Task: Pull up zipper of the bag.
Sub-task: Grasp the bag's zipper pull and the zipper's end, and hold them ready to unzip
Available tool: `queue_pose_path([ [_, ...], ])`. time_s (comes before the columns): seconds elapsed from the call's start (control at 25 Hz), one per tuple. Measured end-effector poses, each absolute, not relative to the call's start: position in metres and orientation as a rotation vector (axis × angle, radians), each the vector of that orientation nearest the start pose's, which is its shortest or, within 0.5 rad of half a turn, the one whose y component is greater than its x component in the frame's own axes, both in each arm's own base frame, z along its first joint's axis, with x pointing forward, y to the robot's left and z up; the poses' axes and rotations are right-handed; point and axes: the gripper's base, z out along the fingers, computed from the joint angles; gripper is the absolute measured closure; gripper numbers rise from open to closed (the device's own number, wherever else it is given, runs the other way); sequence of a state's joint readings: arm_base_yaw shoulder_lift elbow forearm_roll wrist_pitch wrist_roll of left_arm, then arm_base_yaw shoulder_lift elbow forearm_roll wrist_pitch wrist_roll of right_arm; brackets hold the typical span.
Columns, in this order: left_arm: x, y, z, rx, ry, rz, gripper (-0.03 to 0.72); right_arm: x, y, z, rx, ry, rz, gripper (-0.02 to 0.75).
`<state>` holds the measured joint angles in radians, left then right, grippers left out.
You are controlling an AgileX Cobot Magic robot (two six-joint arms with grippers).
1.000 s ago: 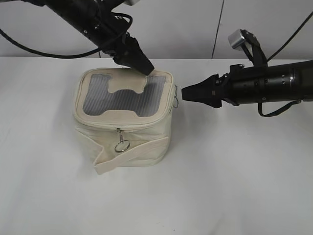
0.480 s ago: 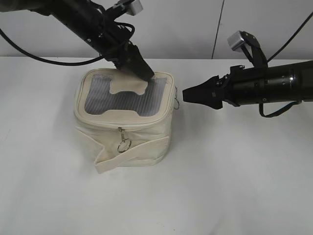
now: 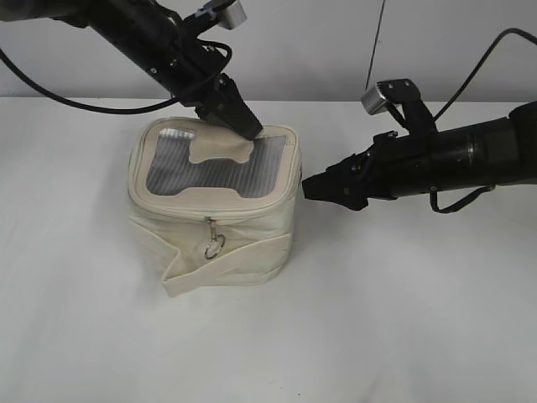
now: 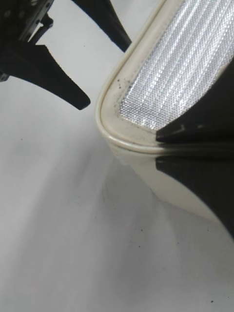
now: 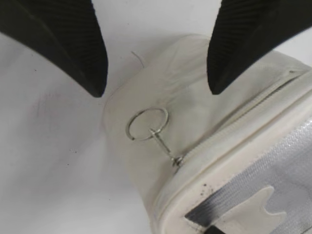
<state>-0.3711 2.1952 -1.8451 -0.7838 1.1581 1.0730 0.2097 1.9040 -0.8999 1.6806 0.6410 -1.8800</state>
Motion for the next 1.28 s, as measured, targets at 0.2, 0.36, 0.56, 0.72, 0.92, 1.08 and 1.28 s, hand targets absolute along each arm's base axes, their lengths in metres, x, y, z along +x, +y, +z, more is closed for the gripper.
queue_pose_path([
  [0.2, 0.411, -0.223, 0.219, 1.446, 2.18, -0.885, 0.646, 0.329, 0.134, 0.136, -0.725, 2.222, 0.714, 0.231],
  [0.36, 0.411, -0.223, 0.219, 1.446, 2.18, -0.885, 0.646, 0.329, 0.139, 0.136, -0.725, 2.207, 0.698, 0.232],
  [0.56, 0.411, -0.223, 0.219, 1.446, 2.18, -0.885, 0.646, 0.332, 0.139, 0.127, -0.721, 2.216, 0.693, 0.275],
  [0.72, 0.411, -0.223, 0.219, 1.447, 2.181, -0.884, 0.646, 0.337, 0.142, 0.121, -0.723, 2.222, 0.696, 0.289],
  [0.92, 0.411, -0.223, 0.219, 1.447, 2.181, -0.882, 0.649, 0.343, 0.152, 0.127, -0.748, 2.192, 0.686, 0.299],
  [1.08, 0.411, -0.223, 0.219, 1.447, 2.181, -0.882, 0.649, 0.348, 0.153, 0.128, -0.749, 2.187, 0.664, 0.381],
  [1.28, 0.411, -0.223, 0.219, 1.446, 2.181, -0.881, 0.649, 0.351, 0.156, 0.119, -0.755, 2.207, 0.671, 0.645],
])
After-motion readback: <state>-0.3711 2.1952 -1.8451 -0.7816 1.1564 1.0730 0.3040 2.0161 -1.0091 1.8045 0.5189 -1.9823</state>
